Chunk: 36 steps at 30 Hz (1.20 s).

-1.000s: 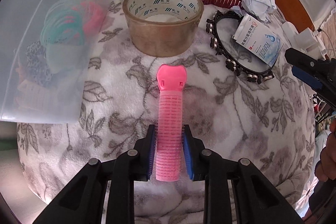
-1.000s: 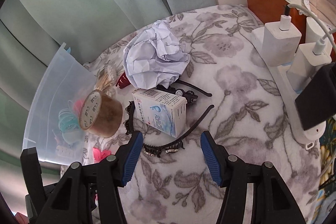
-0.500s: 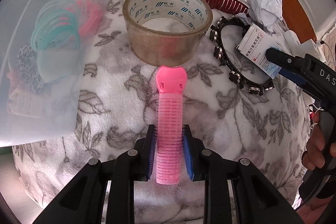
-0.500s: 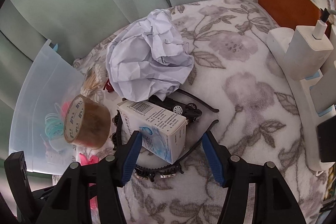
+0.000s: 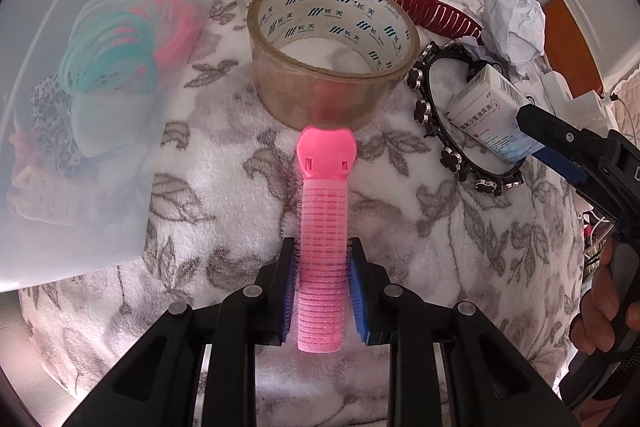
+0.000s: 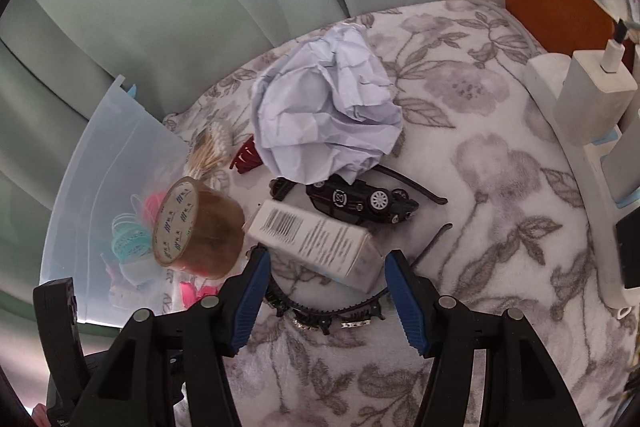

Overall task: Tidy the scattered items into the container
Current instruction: 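Grasp the white medicine box with the right tool while the left holds the roller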

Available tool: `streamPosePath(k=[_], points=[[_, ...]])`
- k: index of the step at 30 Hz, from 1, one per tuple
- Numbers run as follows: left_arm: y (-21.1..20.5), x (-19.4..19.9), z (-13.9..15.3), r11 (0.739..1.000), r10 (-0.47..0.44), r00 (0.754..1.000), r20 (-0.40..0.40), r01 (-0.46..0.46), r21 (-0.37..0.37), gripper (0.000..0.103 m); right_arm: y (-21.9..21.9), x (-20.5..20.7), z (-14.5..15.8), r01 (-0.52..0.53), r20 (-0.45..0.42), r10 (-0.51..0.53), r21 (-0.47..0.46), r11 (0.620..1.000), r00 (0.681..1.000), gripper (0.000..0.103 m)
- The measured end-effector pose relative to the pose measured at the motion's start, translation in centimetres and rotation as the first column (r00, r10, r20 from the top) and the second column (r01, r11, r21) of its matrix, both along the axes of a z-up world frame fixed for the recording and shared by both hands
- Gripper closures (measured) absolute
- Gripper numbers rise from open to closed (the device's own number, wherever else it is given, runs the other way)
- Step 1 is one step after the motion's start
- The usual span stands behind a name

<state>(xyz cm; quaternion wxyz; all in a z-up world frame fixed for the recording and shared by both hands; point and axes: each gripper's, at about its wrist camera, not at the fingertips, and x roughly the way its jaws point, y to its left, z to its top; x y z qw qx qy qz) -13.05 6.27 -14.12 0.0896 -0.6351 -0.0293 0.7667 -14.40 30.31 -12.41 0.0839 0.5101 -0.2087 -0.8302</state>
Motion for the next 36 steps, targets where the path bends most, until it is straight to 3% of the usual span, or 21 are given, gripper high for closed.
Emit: streamPosePath(k=[9,17,27,32,35,36], points=[[-0.5,-0.4,-0.2,1.0,0.005,1.0,0.005,-0.005,0.015,0.078,-1.7,-1.3,-1.1,-0.075,0.005,0.075,0.021,0.997,0.997,0.039],[0.1,-0.2,-0.5,1.0,0.006,1.0,0.002,-0.006,0.019,0.078,-4.0,0.1,-0.4,-0.162,-0.015,0.163,0.02,0.987,0.987,0.039],[1.2,0.2,-0.6,1.0,0.006,1.0,0.003,-0.007,0.023,0.078,-4.0,-2.2,-1.7,-0.175,-0.005,0.176,0.075,0.982,0.984,0.039],[1.1,0.1,-0.7,1.0,0.01,1.0,0.006,-0.01,0.025,0.078,-4.6,-2.6,-1.8,-0.177,-0.006,0.178,0.081,0.981,0.984,0.049],[1.1,0.2,-0.6,1.0,0.004,1.0,0.002,-0.004,0.019,0.078,-4.7,-2.1,-1.7,-0.172,0.001,0.172,0.075,0.982,0.985,0.062],[1.2,0.3,-0.6,1.0,0.002,1.0,-0.002,-0.002,0.015,0.078,-4.7,-1.8,-1.5,-0.173,0.0,0.173,0.08,0.982,0.985,0.07]])
